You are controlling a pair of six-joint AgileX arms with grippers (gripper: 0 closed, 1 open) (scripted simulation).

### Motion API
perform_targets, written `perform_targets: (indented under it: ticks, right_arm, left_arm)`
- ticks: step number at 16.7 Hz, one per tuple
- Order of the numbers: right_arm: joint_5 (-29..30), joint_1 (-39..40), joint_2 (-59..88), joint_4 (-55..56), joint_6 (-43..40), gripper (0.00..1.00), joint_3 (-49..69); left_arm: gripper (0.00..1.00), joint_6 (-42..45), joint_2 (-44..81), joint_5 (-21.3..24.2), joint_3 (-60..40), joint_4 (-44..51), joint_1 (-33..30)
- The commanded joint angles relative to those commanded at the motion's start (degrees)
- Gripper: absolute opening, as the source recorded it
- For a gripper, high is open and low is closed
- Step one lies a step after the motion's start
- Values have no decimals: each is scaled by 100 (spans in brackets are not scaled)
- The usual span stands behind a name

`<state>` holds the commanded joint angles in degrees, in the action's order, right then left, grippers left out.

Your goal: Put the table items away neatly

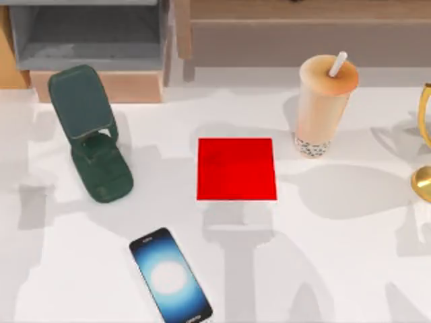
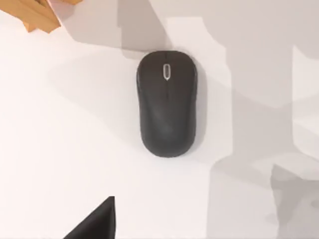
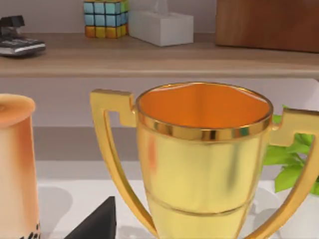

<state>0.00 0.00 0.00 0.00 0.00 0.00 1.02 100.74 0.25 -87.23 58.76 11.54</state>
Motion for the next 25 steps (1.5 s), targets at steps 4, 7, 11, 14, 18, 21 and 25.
perform_targets:
  ticks: [4,7,11,14,18,21,25]
  right_arm:
    - [0,0,0,0,0,100,0]
    - [0,0,0,0,0,100,0]
    - [0,0,0,0,0,100,0]
    - [0,0,0,0,0,100,0]
    - [0,0,0,0,0,100,0]
    - [0,0,0,0,0,100,0]
    - [0,0,0,0,0,100,0]
  left_arm:
    - [100,15,1676,-2,-1414,942,200]
    - [100,19,2322,4,-1965,1326,283]
    - [100,19,2448,6,-2070,1401,300]
    - [100,11,2444,6,-2042,1372,262]
    - [100,-129,2608,11,-1650,817,135]
    - [100,-138,2790,14,-1197,190,122]
    - [100,10,2913,13,-776,-353,279]
